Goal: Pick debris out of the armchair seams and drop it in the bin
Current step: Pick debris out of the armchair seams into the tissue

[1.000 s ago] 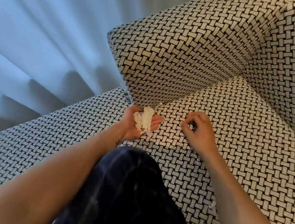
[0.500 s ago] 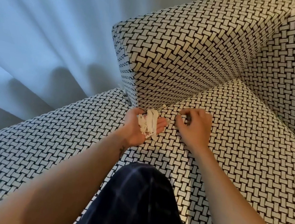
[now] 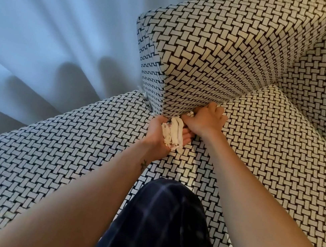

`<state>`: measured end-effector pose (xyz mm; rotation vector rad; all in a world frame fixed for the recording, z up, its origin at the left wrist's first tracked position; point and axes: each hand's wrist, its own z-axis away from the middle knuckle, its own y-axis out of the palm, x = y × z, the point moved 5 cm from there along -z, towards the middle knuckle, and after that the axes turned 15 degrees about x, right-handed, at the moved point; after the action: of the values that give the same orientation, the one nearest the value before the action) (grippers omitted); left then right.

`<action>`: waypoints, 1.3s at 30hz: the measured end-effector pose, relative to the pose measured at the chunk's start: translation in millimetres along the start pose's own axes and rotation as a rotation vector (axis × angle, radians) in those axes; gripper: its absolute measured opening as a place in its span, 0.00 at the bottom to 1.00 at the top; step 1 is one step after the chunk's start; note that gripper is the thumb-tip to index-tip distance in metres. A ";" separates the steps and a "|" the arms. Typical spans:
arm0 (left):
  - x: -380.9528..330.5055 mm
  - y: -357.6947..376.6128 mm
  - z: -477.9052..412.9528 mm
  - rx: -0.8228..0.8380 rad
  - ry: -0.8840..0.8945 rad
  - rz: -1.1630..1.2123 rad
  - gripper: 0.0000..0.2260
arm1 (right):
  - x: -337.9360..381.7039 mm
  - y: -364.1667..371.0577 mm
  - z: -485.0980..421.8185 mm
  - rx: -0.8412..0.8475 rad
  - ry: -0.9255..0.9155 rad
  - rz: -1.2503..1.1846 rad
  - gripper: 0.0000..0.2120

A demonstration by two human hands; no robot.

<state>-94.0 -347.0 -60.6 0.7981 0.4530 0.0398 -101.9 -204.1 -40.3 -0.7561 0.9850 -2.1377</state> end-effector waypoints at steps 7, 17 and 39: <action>-2.2 4.1 3.7 -0.031 -0.010 -0.024 0.25 | -2.3 5.6 3.7 -0.171 -0.015 -0.212 0.21; -2.0 2.1 3.6 -0.003 -0.008 -0.010 0.25 | -11.4 13.4 4.2 -0.308 -0.107 -0.430 0.11; -1.1 5.7 6.6 -0.043 0.016 -0.002 0.23 | -5.9 4.4 8.2 -0.138 -0.089 -0.129 0.25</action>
<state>-91.6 -347.7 -52.1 0.7553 0.4664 0.0537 -90.9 -205.4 -40.7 -0.9975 1.0703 -2.1412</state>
